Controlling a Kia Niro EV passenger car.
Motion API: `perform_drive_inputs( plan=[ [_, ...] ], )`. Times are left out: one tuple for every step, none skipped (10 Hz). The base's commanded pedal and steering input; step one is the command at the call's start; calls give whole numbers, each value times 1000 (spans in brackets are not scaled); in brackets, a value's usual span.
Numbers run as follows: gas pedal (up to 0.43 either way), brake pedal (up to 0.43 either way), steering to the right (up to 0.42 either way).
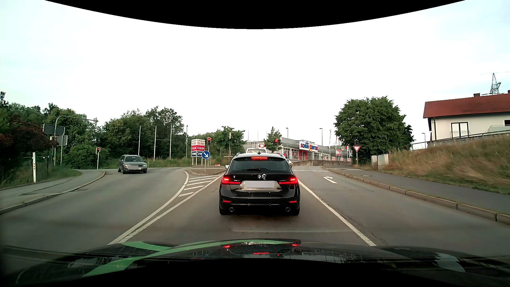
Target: Follow the waypoints while adhering to traffic rules and regulations
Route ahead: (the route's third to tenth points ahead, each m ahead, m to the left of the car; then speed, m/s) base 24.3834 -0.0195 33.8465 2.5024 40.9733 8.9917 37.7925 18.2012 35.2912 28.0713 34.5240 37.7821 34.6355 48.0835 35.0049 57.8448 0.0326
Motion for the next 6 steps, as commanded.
perform_drive_inputs(
  plan=[
    [0,152,-11],
    [0,152,-13],
    [0,152,-13],
    [0,159,-13],
    [0,159,-13],
    [0,165,-12]
  ],
)
